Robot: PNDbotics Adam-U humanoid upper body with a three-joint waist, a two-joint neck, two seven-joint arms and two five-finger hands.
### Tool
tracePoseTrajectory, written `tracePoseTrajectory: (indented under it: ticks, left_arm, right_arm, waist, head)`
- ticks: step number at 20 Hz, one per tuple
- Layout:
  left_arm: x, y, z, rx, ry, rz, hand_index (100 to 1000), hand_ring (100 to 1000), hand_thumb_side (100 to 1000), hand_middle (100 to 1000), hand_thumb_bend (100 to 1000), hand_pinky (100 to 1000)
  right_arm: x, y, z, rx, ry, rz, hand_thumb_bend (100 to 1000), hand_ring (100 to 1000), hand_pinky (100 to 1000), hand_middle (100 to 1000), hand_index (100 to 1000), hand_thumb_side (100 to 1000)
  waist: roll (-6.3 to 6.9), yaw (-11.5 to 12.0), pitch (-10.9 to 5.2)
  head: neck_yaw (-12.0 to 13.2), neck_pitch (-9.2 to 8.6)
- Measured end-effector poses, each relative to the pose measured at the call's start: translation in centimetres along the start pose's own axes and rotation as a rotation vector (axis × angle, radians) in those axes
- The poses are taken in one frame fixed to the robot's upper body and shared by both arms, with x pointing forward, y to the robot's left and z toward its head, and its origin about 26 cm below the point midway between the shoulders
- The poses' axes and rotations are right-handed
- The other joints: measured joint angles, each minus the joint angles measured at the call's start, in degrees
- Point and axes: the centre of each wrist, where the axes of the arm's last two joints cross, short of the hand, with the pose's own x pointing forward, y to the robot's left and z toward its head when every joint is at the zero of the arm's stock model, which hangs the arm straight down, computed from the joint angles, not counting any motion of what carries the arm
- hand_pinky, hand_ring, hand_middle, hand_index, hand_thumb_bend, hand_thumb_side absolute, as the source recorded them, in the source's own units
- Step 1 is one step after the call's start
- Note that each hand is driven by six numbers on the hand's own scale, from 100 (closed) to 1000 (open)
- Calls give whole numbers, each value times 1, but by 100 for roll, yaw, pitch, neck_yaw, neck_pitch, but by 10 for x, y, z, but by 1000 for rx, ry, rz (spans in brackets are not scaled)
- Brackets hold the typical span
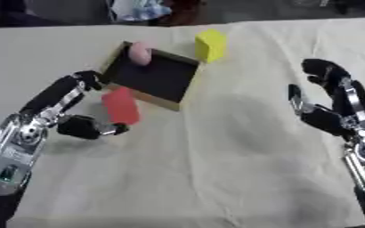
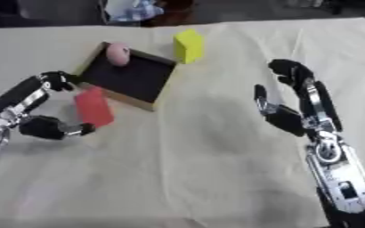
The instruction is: Pick up objects on the table and place them in the box.
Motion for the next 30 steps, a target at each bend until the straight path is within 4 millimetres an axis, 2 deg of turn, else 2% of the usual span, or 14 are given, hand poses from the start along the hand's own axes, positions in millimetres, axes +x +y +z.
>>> tracePoseTrajectory:
  ticks: [7, 20, 26, 30]
  left_arm:
    - [-1, -9, -7, -12, 12, 18, 871, 767, 397, 757, 622, 810]
    - [-6, -15, -11, 26, 69, 13, 864, 760, 380, 748, 613, 807]
    - [-5, -12, -8, 57, 79, 14, 865, 760, 394, 747, 623, 809]
    - [2, 0, -3, 117, 66, 16, 865, 761, 397, 748, 626, 810]
  right_arm:
    - [0, 0, 0, 2, -1, 0, 205, 853, 868, 818, 766, 100]
    - [0, 0, 0, 4, -2, -3, 198, 851, 868, 818, 760, 104]
    - [0, 0, 0, 4, -2, -3, 182, 851, 868, 818, 760, 106]
    - [0, 0, 0, 4, -2, -3, 172, 850, 868, 818, 759, 110]
  waist:
    - [0, -2, 0]
    - [0, -5, 0]
    - [0, -5, 0]
    - [0, 0, 0]
  head:
    - [2, 2]
    - [15, 3]
    - [14, 3]
    - [12, 3]
